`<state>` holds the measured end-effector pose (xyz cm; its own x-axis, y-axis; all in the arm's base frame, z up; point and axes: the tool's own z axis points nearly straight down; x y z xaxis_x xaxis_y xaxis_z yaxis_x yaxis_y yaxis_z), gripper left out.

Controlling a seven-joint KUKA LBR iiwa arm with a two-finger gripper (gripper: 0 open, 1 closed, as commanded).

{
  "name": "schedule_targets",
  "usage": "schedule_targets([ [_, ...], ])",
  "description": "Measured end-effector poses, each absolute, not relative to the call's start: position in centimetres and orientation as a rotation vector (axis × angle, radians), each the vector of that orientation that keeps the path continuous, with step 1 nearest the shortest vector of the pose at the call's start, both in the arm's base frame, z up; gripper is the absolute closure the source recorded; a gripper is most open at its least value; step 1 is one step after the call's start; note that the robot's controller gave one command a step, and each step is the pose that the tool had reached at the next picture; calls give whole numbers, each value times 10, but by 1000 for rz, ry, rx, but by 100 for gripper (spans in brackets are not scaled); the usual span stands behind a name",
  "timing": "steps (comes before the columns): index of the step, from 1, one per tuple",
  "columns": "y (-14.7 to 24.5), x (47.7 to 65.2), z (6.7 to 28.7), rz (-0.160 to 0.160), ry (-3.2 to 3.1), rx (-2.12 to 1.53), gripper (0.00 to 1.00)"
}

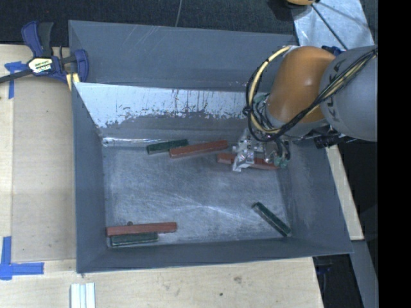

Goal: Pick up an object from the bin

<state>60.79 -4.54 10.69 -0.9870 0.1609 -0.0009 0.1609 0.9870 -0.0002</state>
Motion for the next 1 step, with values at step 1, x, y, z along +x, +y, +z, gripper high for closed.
schedule_targets([
  [1, -58, 608, 242, -1, 3134, 163, 100],
])
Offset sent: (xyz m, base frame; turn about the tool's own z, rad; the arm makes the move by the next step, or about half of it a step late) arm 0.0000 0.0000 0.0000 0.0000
